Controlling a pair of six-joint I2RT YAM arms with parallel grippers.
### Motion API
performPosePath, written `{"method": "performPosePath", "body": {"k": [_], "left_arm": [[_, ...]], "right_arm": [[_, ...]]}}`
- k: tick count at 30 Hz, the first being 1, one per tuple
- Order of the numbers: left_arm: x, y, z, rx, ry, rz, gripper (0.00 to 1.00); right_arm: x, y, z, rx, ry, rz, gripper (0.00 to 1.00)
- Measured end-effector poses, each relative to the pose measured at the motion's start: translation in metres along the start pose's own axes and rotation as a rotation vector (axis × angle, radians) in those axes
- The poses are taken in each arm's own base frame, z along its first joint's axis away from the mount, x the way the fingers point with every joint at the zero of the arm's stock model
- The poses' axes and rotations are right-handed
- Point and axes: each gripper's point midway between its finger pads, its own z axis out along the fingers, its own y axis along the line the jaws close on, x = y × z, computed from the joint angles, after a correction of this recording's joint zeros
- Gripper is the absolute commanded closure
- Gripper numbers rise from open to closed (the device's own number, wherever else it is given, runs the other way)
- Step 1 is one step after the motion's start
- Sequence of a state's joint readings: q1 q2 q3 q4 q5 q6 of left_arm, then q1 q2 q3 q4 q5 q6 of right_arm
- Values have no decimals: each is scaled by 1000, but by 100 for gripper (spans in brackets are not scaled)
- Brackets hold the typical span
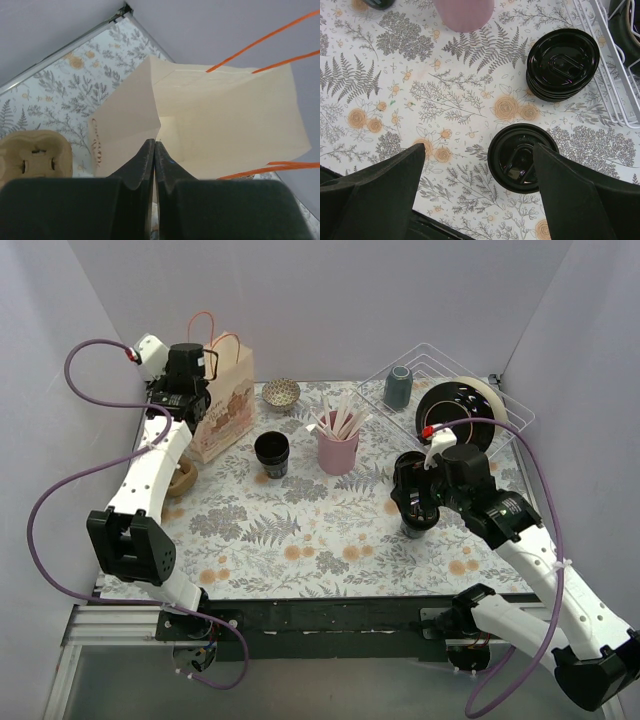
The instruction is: Pack the takeout coffee
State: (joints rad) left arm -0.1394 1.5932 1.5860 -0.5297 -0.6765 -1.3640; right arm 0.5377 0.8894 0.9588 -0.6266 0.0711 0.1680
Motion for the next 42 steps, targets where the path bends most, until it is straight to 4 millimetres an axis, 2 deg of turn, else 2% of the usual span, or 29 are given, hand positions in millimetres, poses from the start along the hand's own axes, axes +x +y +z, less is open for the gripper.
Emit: {"method": "performPosePath", "body": {"k": [3,7,11,15,18,21,28,32,36,42], "left_arm": [[-23,-12,-9,51,-41,-6,100],[-61,-25,-37,150,-99,-31,100],[-105,-37,-78,278,-160,-76,100],[-137,-35,-121,383,-205,-111,100],[-155,-34,-154,470,-219,-131,100],[-164,-35,-185,566,-204,-142,100],[-148,-37,-248,806,-58,-184,100],[-117,-29,-276,912,79,-230,100],[-77,-19,-282,943,226,-251,100],[1,2,-264,875,453,-254,100]], "right_arm": [[-2,0,-3,-2,-12,-4,4],[-2,-1,-4,1,-16,-15,3],[-2,-2,-4,7,-14,-21,3],[-1,-3,-5,10,-10,-30,1],[-2,-4,-8,15,-15,-37,1],[-7,-5,-13,22,-35,-42,1],[-12,-5,-23,19,-73,-39,3],[-12,-4,-29,11,-99,-18,9],[0,-8,-24,36,-73,24,13],[24,-8,-12,37,-2,74,16]]}}
